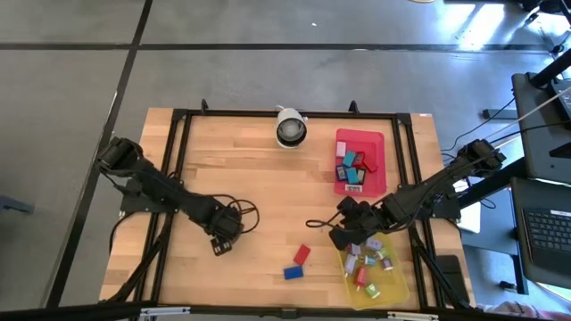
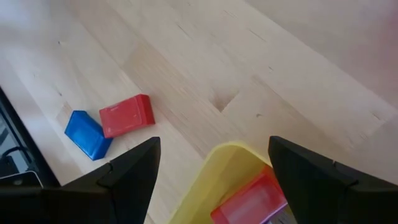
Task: Pick & Place Office items
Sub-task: Put the white charger adapter into the yellow bin
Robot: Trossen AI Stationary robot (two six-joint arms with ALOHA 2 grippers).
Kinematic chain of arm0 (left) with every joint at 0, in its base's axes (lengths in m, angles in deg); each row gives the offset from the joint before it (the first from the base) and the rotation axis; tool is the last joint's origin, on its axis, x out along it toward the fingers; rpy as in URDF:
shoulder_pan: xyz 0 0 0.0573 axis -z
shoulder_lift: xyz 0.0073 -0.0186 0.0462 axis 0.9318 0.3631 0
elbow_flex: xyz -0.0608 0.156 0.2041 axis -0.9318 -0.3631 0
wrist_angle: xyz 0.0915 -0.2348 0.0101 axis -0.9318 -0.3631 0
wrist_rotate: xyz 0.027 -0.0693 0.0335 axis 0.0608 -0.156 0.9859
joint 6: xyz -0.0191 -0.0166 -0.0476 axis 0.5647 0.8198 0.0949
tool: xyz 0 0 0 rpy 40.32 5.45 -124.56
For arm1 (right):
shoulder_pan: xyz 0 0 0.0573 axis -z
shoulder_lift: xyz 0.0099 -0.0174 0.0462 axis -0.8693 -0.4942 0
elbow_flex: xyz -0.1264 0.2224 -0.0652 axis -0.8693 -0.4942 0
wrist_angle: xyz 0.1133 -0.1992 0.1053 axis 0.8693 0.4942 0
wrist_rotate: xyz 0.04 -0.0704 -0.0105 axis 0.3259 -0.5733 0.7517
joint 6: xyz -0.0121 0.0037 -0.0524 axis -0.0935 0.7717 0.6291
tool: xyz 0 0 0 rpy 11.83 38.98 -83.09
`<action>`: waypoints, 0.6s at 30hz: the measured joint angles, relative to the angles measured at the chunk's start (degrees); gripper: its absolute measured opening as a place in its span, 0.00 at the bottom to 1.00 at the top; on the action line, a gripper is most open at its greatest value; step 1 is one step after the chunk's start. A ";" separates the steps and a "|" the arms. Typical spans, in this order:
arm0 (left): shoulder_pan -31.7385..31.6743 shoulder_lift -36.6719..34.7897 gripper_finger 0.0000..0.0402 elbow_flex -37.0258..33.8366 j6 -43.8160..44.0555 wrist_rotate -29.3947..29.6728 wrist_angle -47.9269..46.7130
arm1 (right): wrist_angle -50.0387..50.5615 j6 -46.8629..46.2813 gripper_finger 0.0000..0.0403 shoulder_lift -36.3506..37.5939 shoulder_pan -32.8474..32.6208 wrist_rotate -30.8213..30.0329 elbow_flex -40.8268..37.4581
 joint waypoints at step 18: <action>2.86 -0.04 0.56 3.87 -57.70 8.58 0.76 | -1.82 -0.50 0.75 0.00 0.12 0.01 0.00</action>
